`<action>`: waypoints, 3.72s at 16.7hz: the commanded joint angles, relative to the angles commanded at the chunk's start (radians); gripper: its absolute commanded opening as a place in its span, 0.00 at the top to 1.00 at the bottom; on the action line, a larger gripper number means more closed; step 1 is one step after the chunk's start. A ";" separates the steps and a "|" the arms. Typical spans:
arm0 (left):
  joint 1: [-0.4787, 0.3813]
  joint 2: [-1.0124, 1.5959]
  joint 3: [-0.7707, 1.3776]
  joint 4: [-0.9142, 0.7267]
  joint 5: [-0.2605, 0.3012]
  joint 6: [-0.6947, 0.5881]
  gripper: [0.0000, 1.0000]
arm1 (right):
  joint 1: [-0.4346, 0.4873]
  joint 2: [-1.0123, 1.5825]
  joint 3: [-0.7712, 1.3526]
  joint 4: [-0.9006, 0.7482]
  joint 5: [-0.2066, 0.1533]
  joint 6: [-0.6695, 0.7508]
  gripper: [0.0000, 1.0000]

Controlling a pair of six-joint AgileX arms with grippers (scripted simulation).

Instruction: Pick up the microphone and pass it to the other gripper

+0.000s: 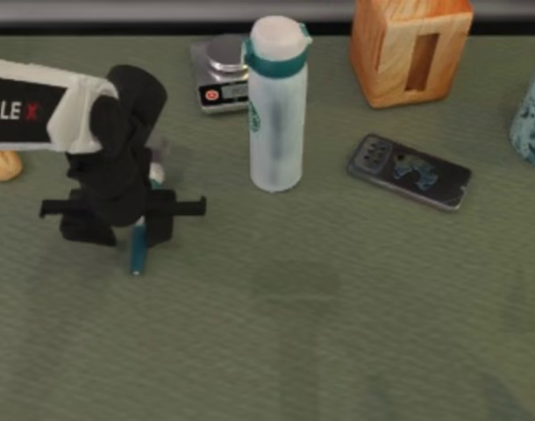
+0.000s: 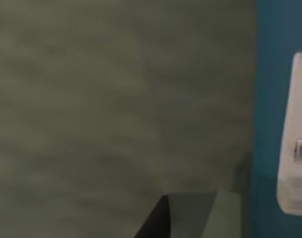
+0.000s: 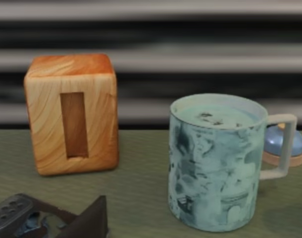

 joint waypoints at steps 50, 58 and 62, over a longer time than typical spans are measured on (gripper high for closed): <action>-0.289 -0.528 -0.532 1.605 0.186 0.285 1.00 | 0.000 0.000 0.000 0.000 0.000 0.000 0.00; -0.289 -0.528 -0.532 1.605 0.186 0.285 1.00 | 0.000 0.000 0.000 0.000 0.000 0.000 0.00; -0.289 -0.528 -0.532 1.605 0.186 0.285 1.00 | 0.018 0.034 0.029 0.018 -0.018 -0.002 0.00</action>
